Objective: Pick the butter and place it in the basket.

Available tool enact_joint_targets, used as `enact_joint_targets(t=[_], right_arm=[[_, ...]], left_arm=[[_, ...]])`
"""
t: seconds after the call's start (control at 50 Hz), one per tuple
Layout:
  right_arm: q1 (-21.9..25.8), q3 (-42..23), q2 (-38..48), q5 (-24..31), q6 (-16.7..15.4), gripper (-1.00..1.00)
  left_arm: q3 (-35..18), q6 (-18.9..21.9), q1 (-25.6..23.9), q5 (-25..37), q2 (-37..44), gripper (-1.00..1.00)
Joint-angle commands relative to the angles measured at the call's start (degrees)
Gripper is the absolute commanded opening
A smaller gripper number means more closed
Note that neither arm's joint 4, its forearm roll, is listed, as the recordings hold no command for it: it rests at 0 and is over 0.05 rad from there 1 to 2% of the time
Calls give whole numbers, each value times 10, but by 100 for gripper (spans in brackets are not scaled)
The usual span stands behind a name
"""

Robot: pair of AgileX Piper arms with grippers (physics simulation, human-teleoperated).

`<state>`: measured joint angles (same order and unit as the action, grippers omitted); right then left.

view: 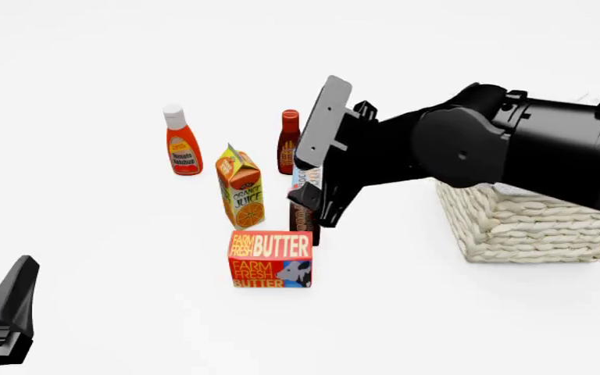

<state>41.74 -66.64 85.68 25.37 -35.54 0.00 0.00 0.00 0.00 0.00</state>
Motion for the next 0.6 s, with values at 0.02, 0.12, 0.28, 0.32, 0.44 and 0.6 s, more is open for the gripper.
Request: enact_joint_targets(t=[0.02,0.12,0.28,0.32,0.44,0.6], right_arm=[[38,-54,69,10,0,100],[41,-61,75,13,0,100],[47,-67,84,14,0,100],[49,-72,85,17,0,100],[55,-77,90,19,2,100],[62,-80,97,21,4,100]], left_arm=[[0,0,0,0,0,100],[0,0,0,0,0,100],[0,0,0,0,0,100],[0,0,0,0,0,100],[0,0,0,0,0,100],[0,0,0,0,0,100]])
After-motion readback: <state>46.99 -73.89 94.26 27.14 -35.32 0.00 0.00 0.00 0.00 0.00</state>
